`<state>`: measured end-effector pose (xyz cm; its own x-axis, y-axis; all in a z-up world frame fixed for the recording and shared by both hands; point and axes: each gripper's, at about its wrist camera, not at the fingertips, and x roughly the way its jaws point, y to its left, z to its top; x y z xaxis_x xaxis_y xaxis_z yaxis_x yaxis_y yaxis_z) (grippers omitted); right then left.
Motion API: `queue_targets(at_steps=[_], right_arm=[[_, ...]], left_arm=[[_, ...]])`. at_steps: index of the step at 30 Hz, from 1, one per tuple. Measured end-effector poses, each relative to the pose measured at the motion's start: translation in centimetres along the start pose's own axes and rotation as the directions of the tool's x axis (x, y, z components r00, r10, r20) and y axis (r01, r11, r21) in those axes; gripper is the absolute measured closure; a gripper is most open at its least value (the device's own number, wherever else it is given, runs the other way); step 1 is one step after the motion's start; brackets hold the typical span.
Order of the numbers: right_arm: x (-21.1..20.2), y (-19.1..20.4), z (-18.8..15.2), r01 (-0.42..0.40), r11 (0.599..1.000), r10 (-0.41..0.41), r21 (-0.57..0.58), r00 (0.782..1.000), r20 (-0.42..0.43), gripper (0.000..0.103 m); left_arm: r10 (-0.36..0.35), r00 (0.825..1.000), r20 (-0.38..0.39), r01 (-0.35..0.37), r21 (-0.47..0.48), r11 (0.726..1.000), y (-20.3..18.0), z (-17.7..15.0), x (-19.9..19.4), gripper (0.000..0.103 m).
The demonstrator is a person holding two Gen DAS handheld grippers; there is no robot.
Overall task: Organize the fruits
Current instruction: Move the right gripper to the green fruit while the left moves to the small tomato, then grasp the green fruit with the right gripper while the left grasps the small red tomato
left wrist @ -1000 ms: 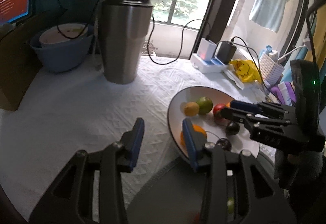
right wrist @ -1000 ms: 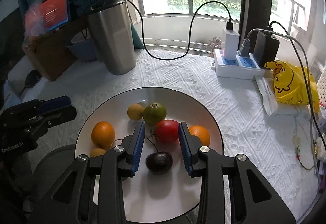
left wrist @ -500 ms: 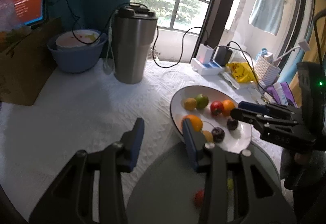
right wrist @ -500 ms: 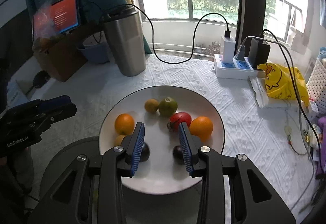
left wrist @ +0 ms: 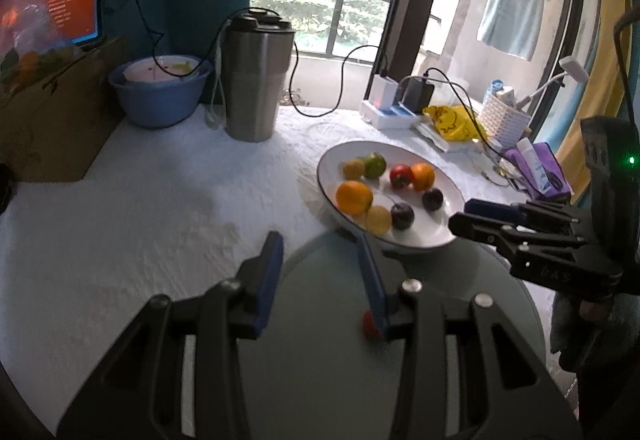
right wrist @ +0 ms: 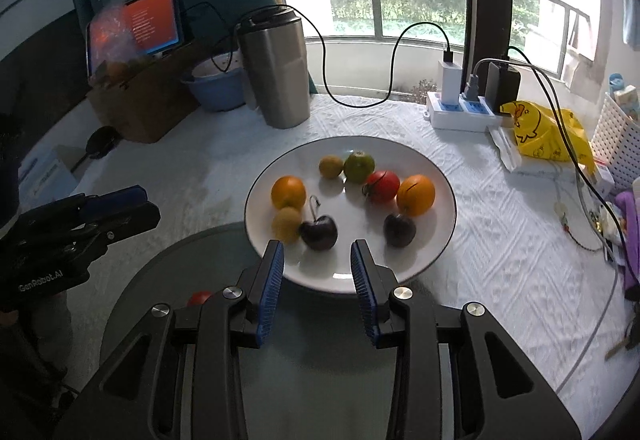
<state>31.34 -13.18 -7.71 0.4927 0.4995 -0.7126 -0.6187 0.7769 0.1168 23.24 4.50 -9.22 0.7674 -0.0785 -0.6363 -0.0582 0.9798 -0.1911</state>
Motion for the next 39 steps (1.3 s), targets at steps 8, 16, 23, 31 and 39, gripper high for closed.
queue_targets(at_steps=[8,16,23,31,39], right_arm=[[0.2,1.5,-2.3,-0.014,1.000,0.014,0.003,1.000,-0.025,0.066],[1.5,3.5,-4.0,-0.048,0.999,0.048,-0.009,0.996,-0.072,0.066],[3.3,4.0,-4.8,-0.059,0.998,0.059,-0.001,0.993,-0.106,0.066],[3.1,3.9,-4.8,-0.080,0.997,0.079,-0.011,0.992,-0.103,0.073],[1.7,2.2,-5.2,-0.091,0.996,0.092,0.021,0.993,-0.074,0.073]], left_arm=[[-0.001,1.000,-0.013,0.001,-0.005,1.000,0.3,-2.0,-0.7,0.062],[-0.007,0.999,-0.045,0.006,-0.019,1.000,0.9,-4.1,-0.3,0.062],[-0.015,0.997,-0.070,0.014,-0.025,1.000,0.8,-5.2,0.0,0.062],[-0.032,0.995,-0.093,0.031,-0.018,0.999,-0.3,-5.1,0.8,0.062],[-0.066,0.990,-0.124,0.069,0.019,0.997,-3.0,-4.8,2.1,0.059]])
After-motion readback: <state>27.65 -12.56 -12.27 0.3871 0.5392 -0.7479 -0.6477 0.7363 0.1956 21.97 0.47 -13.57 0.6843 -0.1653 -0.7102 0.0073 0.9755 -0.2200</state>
